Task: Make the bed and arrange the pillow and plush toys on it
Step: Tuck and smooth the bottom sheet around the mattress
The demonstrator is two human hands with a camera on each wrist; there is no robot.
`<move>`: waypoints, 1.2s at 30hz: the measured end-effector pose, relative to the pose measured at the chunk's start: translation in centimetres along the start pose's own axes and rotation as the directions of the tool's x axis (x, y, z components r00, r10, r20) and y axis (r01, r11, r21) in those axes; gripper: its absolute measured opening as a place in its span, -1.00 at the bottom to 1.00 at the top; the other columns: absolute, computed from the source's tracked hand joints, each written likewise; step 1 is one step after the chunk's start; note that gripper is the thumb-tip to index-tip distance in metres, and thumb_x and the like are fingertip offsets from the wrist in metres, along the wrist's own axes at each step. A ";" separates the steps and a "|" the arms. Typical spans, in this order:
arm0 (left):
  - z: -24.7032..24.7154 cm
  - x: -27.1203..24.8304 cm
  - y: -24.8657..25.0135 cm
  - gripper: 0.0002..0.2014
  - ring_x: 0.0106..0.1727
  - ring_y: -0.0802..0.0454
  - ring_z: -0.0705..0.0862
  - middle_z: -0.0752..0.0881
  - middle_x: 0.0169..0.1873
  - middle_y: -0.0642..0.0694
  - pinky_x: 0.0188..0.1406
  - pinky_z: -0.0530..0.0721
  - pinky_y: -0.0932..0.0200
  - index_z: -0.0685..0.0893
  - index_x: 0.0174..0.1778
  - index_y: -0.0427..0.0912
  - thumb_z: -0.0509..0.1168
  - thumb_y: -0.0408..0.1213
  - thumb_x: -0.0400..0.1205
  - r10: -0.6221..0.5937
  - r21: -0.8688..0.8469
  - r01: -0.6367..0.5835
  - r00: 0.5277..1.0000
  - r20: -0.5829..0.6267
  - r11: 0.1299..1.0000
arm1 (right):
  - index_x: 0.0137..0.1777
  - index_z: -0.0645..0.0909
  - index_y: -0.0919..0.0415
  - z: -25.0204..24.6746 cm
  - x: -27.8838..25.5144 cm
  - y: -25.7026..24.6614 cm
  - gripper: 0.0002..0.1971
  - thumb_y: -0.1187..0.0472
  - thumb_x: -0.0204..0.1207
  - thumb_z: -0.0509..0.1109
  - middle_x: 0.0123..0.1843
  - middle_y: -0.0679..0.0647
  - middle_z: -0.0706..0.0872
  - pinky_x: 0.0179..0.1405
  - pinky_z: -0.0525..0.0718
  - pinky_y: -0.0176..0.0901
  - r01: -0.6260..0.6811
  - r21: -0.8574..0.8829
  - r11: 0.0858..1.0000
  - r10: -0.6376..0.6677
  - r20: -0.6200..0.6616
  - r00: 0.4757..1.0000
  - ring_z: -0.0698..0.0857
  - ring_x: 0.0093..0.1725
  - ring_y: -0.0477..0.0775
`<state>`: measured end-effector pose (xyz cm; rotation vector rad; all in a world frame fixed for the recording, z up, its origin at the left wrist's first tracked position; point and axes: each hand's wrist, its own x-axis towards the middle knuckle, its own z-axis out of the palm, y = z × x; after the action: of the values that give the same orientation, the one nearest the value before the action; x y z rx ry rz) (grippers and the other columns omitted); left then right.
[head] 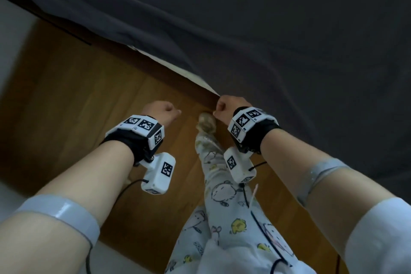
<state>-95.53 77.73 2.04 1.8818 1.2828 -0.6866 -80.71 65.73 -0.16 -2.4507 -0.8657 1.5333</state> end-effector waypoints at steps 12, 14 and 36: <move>-8.1 12.5 -0.5 -0.71 0.21 -0.07 0.62 0.65 0.18 -0.13 0.21 0.51 0.15 0.64 0.21 -0.13 0.34 -0.32 0.55 0.090 0.023 -0.089 0.994 -0.061 0.996 | 0.07 0.58 -0.01 -1.2 9.6 -6.2 -0.82 0.20 0.48 0.37 0.19 0.06 0.55 -0.08 0.52 -0.21 -0.001 0.044 0.999 0.003 -0.043 0.999 0.61 0.10 0.09; -8.5 14.2 -0.8 -0.55 0.32 -0.14 0.55 0.55 0.28 -0.20 0.37 0.49 0.08 0.55 0.34 -0.16 0.38 -0.35 0.50 0.144 0.093 -0.137 0.987 -0.067 0.986 | 0.20 0.54 -0.01 -0.5 9.6 -6.2 -0.70 0.25 0.49 0.35 0.22 0.09 0.49 -0.05 0.56 -0.19 -0.023 0.087 0.996 0.032 -0.104 0.994 0.60 0.15 0.13; -16.3 15.9 -3.9 -0.90 -0.06 -0.03 0.59 0.62 -0.17 -0.03 0.07 0.56 0.04 0.51 -0.15 -0.02 0.31 -0.26 0.57 0.416 0.103 -0.460 0.863 0.286 0.882 | 0.12 0.59 0.13 2.9 9.1 -14.3 -0.74 0.32 0.44 0.36 0.22 0.15 0.50 0.16 0.44 0.01 -0.208 0.162 0.965 0.258 -0.416 0.872 0.44 0.26 0.25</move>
<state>-93.17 100.40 -1.82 2.0458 0.6100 -0.7748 -86.03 81.85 -3.13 -2.7269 -0.4013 0.9805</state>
